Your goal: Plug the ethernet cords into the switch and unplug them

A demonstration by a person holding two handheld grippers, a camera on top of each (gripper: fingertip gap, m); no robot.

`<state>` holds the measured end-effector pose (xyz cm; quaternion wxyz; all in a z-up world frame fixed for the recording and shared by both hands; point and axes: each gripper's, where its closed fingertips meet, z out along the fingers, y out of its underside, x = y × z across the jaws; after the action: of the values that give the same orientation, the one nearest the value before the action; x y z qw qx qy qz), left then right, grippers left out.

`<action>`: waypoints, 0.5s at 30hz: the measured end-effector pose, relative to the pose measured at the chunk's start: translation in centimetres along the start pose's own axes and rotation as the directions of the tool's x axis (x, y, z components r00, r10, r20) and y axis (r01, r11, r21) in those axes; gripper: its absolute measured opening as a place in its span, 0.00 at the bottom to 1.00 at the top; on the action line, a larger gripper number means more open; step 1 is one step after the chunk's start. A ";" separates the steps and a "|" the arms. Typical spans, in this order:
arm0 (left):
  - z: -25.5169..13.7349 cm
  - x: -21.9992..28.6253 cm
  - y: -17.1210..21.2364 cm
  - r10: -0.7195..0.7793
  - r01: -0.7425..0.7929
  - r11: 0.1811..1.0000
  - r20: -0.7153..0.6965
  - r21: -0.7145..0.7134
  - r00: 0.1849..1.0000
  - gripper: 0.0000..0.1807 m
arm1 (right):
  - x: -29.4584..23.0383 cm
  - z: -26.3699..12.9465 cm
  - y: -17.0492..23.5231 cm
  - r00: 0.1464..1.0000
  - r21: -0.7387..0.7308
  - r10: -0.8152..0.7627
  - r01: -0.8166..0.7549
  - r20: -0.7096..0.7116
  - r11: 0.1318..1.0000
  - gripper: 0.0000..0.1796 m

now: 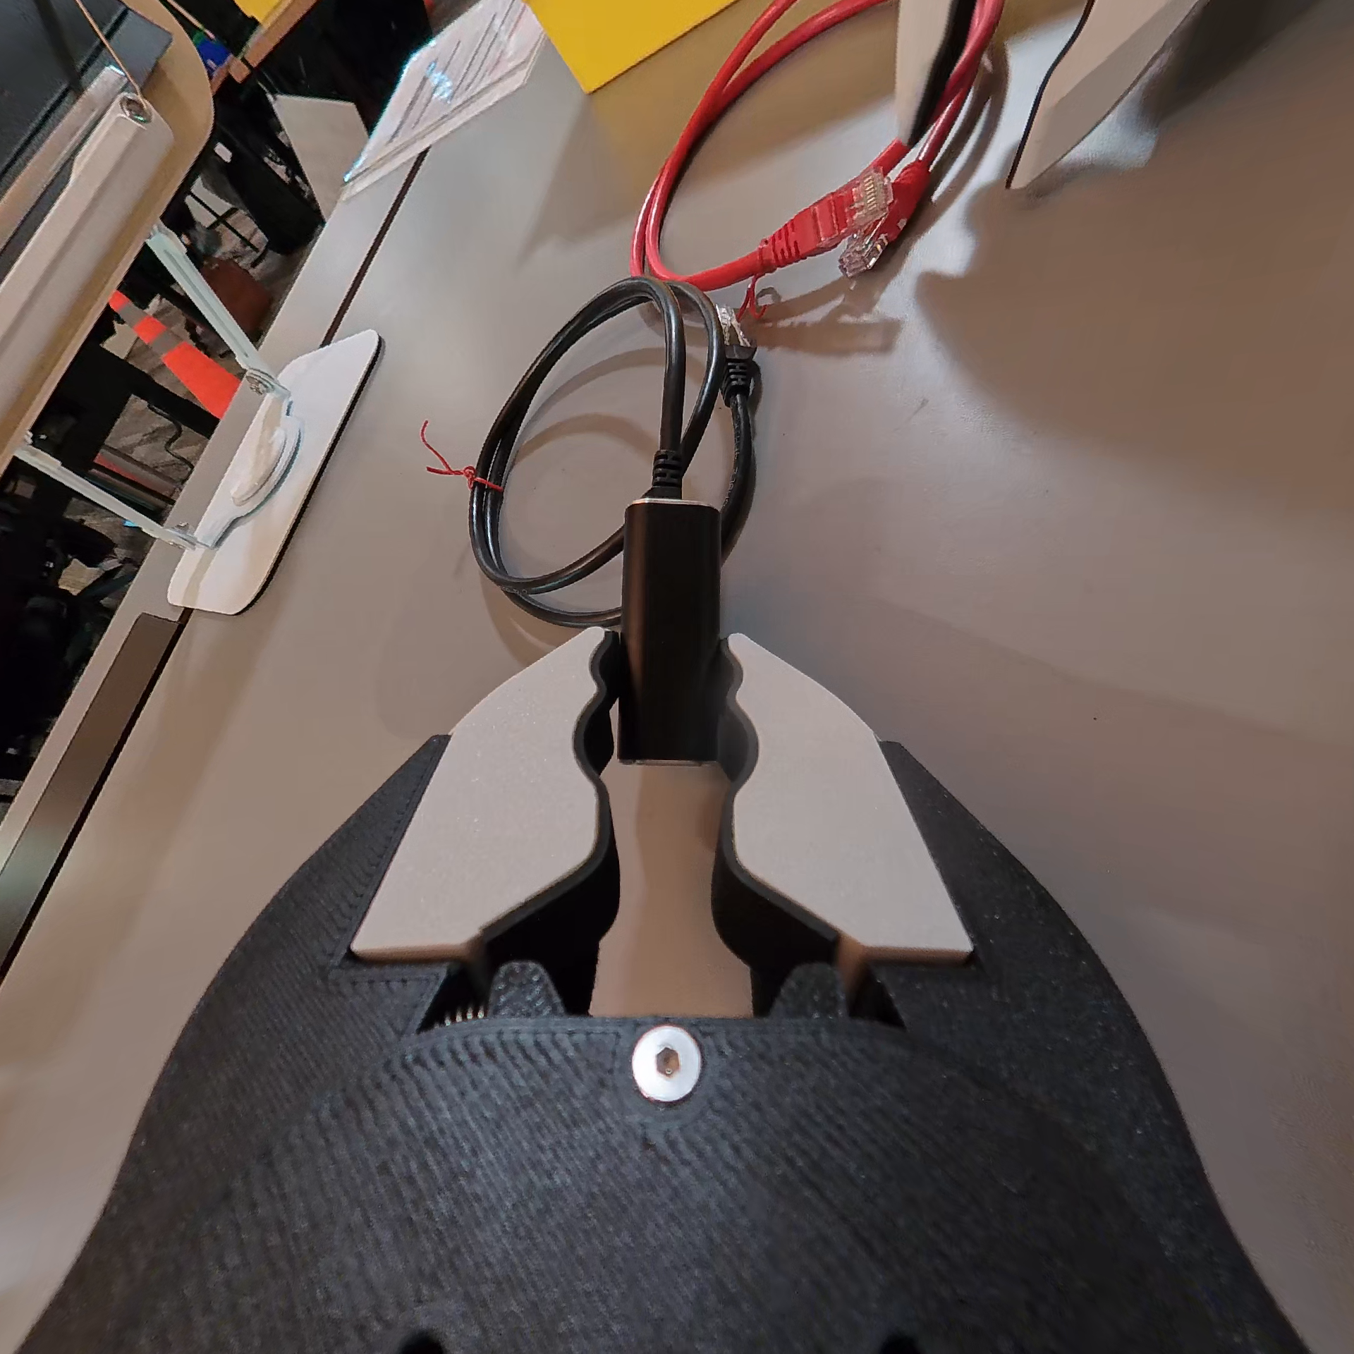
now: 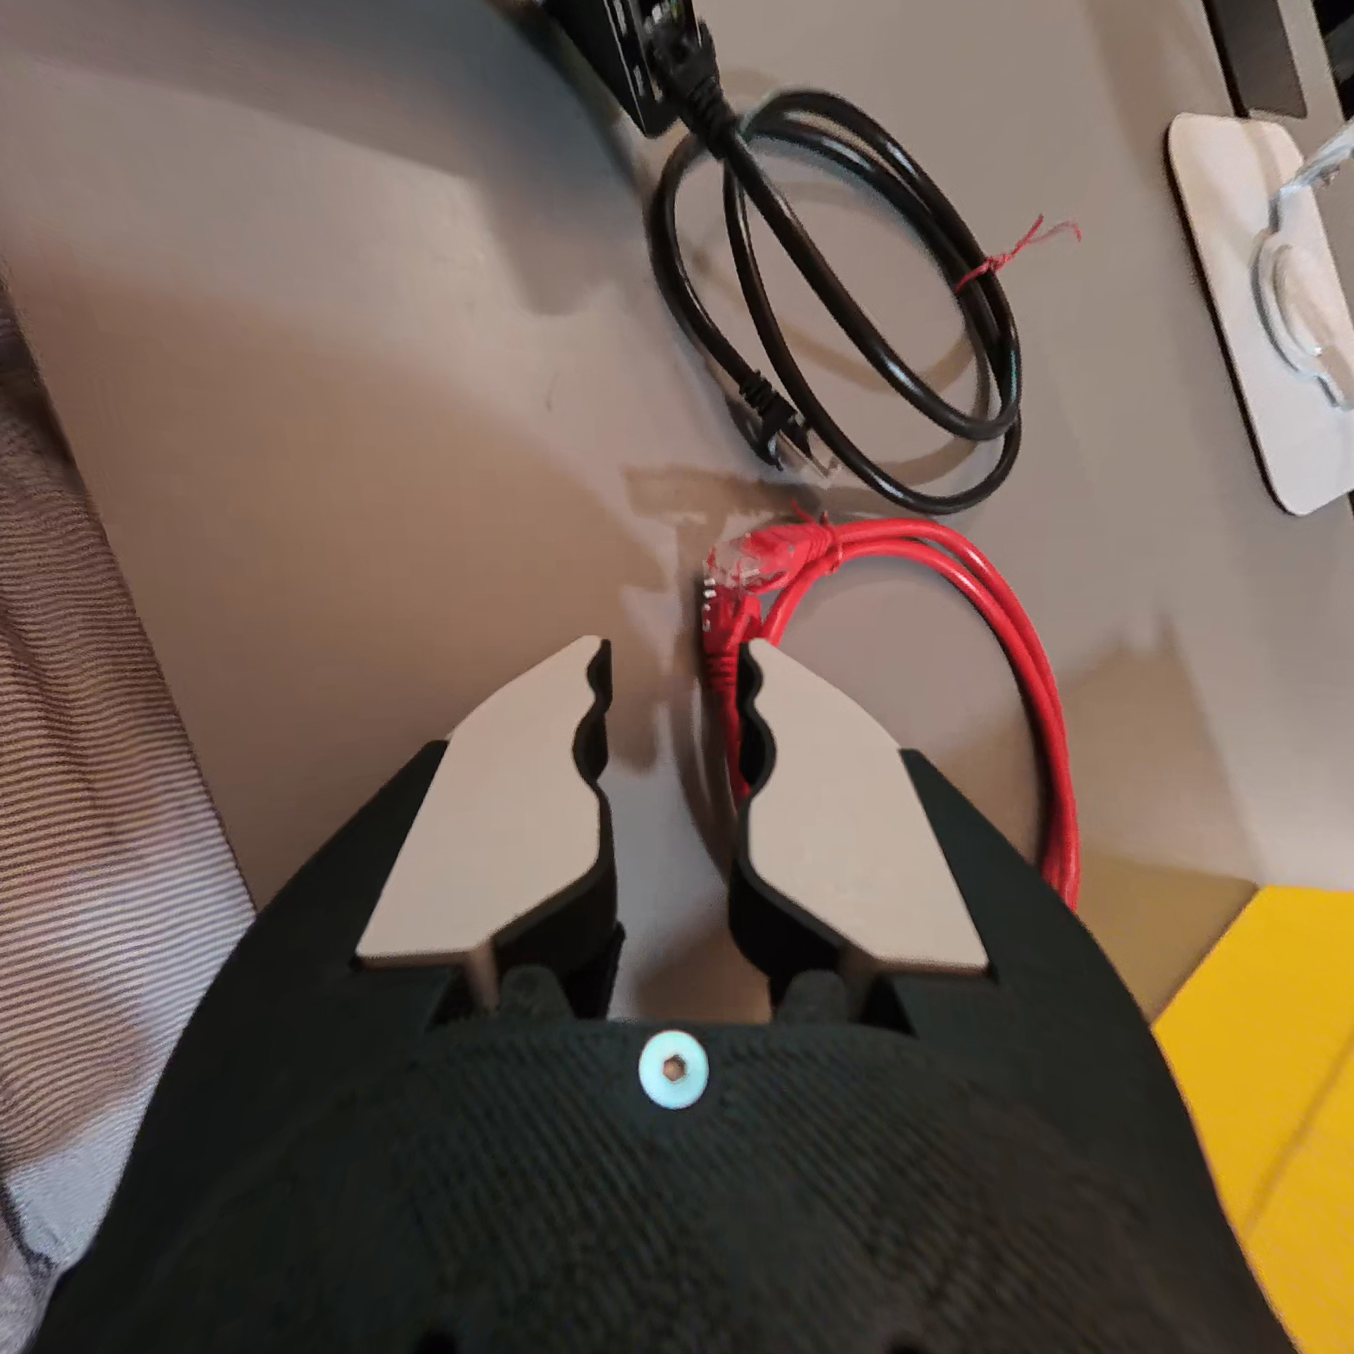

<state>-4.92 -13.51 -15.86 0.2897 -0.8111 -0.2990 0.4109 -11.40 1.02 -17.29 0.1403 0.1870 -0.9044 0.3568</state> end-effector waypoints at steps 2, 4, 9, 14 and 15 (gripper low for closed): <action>0.0 0.0 0.0 -0.001 0.001 1.000 0.000 0.000 1.000 0.14 | -0.2 0.2 -0.2 1.000 0.004 0.013 -0.013 0.016 1.000 0.16; 0.0 0.0 0.0 -0.001 0.001 1.000 -0.001 0.000 1.000 0.14 | 0.1 0.5 0.4 1.000 -0.029 0.024 -0.024 0.004 0.999 0.20; 0.0 0.0 0.0 -0.001 0.001 1.000 -0.001 0.000 1.000 0.14 | 0.8 0.9 0.6 0.997 -0.027 0.074 -0.074 0.011 0.997 0.21; -0.1 0.0 0.0 0.000 0.000 1.000 0.000 -0.001 1.000 0.14 | 0.9 1.1 0.5 0.994 -0.023 0.096 -0.095 0.057 0.995 0.21; -0.1 0.0 0.0 0.000 0.000 1.000 0.001 -0.001 1.000 0.14 | 0.8 1.2 0.4 0.993 -0.023 0.094 -0.093 0.064 0.995 0.21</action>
<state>-4.85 -13.52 -15.87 0.2892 -0.8111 -0.2990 0.4111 -12.41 0.27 -18.08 0.0957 0.1546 -0.9197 0.3479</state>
